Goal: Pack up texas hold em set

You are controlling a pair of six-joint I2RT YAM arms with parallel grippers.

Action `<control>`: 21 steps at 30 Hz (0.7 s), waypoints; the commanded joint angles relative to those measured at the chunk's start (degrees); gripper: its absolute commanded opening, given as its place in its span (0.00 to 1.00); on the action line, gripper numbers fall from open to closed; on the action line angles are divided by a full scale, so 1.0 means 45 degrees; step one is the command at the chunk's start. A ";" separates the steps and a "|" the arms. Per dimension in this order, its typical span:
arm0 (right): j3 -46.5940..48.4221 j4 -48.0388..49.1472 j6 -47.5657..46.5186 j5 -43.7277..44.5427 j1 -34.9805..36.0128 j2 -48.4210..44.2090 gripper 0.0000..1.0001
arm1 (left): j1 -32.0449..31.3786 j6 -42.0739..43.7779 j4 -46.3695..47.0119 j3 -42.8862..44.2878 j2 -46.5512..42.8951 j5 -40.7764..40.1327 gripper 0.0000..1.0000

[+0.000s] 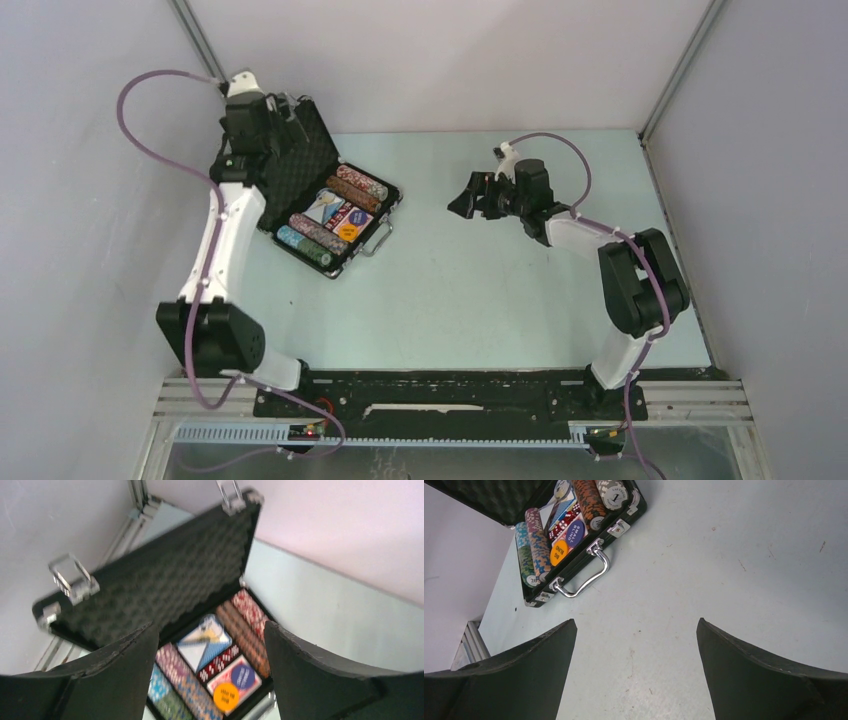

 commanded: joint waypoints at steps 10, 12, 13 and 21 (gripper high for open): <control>0.0915 0.0114 0.0245 -0.0678 -0.0260 0.0455 1.00 | 0.1413 0.2817 0.1352 0.5642 0.5507 0.0248 0.89; 0.0958 0.0140 0.0246 -0.0746 -0.0251 0.0502 1.00 | 0.1415 0.3356 0.1093 0.6217 0.6209 -0.0256 0.91; 0.0968 0.0178 0.0244 -0.0812 -0.0260 0.0499 1.00 | 0.1406 0.3469 0.0877 0.6573 0.6595 -0.0297 0.91; 0.0972 0.0364 0.0256 -0.1043 -0.0191 0.0513 1.00 | 0.1398 0.4911 -0.0157 0.7470 0.7898 0.0620 0.92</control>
